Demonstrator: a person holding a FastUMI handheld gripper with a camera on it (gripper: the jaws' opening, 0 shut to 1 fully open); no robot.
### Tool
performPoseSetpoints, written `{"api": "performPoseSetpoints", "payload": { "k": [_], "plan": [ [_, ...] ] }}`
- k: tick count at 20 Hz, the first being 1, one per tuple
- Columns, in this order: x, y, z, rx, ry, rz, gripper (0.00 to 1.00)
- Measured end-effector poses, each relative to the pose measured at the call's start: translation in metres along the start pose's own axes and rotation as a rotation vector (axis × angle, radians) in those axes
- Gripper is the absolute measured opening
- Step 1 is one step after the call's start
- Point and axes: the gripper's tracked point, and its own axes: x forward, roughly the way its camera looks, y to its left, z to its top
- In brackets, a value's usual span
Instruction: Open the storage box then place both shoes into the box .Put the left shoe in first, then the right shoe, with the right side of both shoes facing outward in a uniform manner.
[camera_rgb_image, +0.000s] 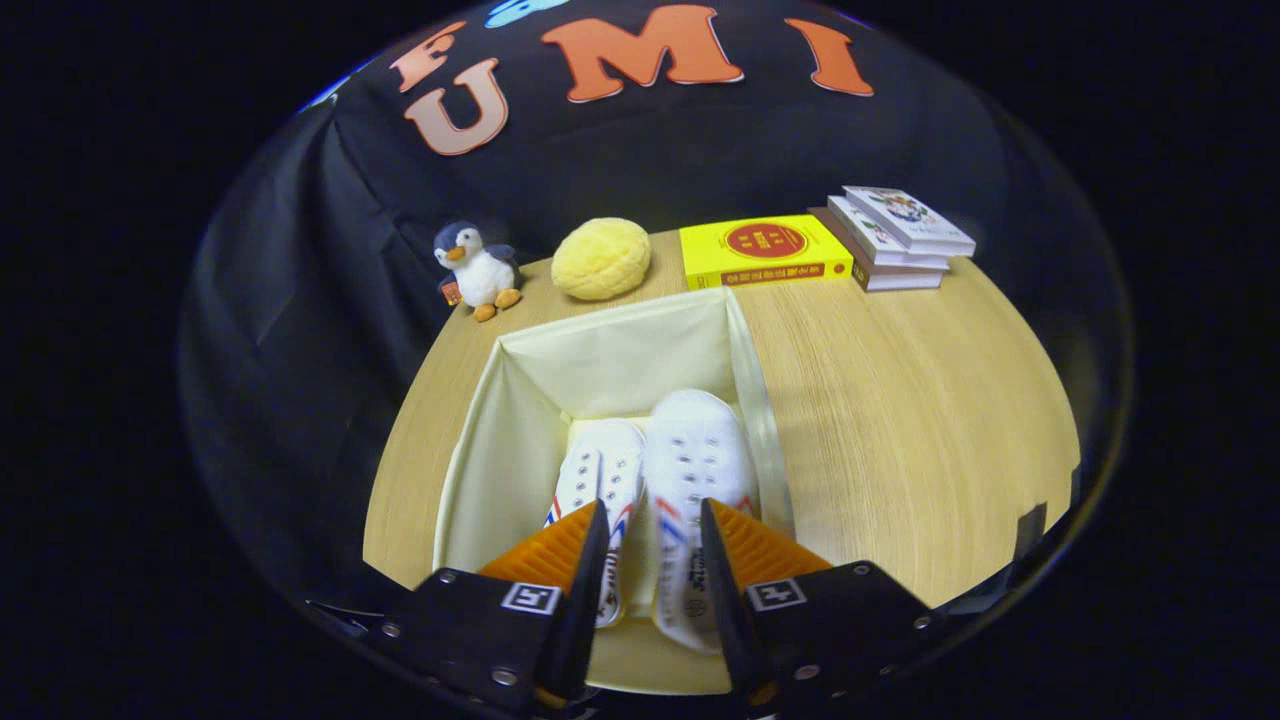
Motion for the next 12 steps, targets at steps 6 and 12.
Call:
{"api": "performPoseSetpoints", "payload": {
  "k": [6, 12],
  "plan": [
    [-0.062, -0.004, 0.057, -0.045, -0.165, -0.004, 0.98],
    [-0.128, -0.039, 0.105, -0.020, -0.347, -0.047, 0.99]
  ]
}}
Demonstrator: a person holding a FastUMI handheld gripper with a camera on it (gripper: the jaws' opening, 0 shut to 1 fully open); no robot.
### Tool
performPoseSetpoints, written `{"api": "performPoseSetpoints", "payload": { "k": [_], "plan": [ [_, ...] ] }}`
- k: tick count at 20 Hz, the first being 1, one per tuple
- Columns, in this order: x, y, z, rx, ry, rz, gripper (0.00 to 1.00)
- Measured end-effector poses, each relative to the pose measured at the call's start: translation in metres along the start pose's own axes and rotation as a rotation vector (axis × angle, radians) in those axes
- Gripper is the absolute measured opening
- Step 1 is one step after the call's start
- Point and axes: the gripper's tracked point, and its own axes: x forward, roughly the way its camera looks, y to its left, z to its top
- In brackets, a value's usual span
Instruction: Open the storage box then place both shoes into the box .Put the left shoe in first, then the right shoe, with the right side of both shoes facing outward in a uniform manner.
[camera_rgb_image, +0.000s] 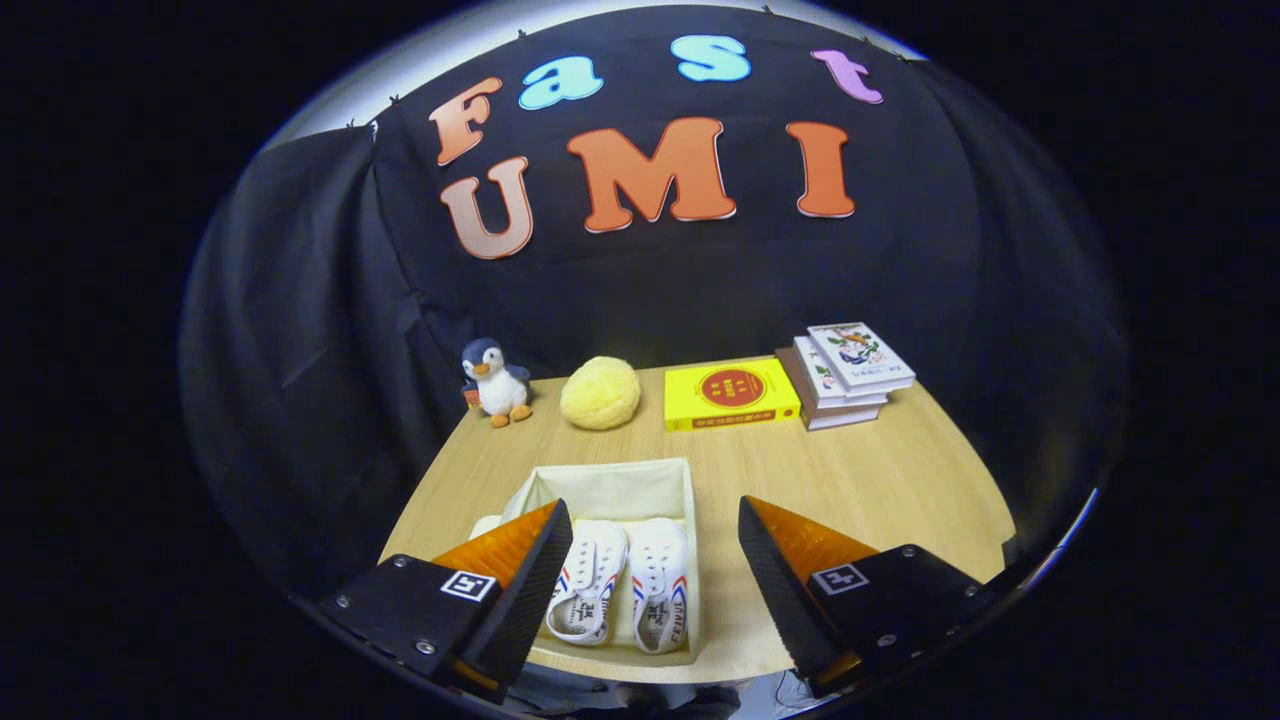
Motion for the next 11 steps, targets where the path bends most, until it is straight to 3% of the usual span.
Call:
{"api": "performPoseSetpoints", "payload": {
  "k": [5, 11],
  "plan": [
    [-0.030, -0.026, 0.047, 0.004, -0.163, -0.043, 0.99],
    [-0.052, -0.028, 0.065, -0.004, -0.258, -0.065, 0.99]
  ]
}}
